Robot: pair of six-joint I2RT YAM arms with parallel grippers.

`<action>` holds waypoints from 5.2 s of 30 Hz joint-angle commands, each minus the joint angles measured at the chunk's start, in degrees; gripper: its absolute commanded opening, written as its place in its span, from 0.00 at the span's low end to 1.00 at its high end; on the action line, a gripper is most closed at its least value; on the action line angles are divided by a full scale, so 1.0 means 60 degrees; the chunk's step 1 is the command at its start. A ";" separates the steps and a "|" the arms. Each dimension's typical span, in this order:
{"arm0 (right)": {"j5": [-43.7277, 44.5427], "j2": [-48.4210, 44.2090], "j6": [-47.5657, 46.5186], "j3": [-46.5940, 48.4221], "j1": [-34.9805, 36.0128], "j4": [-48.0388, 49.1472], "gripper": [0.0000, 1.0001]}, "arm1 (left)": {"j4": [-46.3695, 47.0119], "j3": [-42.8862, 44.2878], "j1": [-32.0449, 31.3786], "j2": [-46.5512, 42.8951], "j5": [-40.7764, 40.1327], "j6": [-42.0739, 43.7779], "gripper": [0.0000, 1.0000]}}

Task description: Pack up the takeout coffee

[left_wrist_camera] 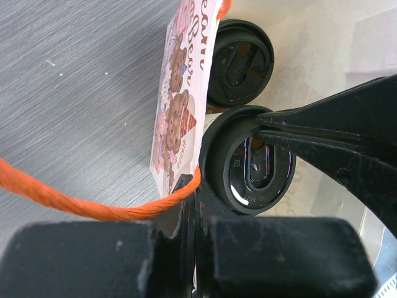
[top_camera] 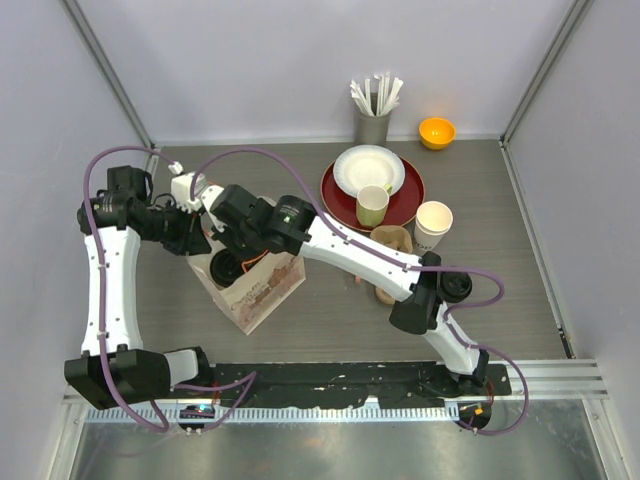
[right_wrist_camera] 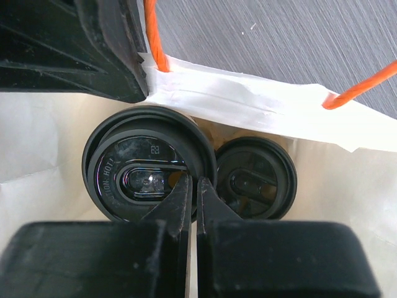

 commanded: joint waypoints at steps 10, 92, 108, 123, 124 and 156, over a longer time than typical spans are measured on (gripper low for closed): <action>-0.0568 -0.0783 0.0156 -0.1221 -0.0139 0.0534 0.01 | -0.0906 0.0506 -0.0103 -0.0211 0.0684 -0.0453 0.16; 0.0223 -0.1398 -0.1133 -0.1674 0.0402 0.1704 0.53 | 0.1863 0.2146 0.2431 -0.0225 0.1914 -0.3265 0.78; 0.1381 -0.3039 -0.1104 -0.2861 0.0402 0.3814 0.78 | 0.1672 0.1912 0.2431 -0.0006 0.1856 -0.3016 0.79; 0.2887 -0.4591 -0.1382 -0.4442 0.0359 0.5908 0.81 | 0.1614 0.1839 0.2446 0.0097 0.1607 -0.2812 0.79; 0.3122 -0.4897 -0.1383 -0.4733 0.0358 0.6243 0.82 | 0.1599 0.1824 0.2446 0.0097 0.1520 -0.2782 0.79; 0.0842 -0.6323 -0.0242 -0.7271 -0.7872 0.7594 0.73 | 0.2302 0.1268 0.2446 0.0287 -0.0239 -0.2459 0.80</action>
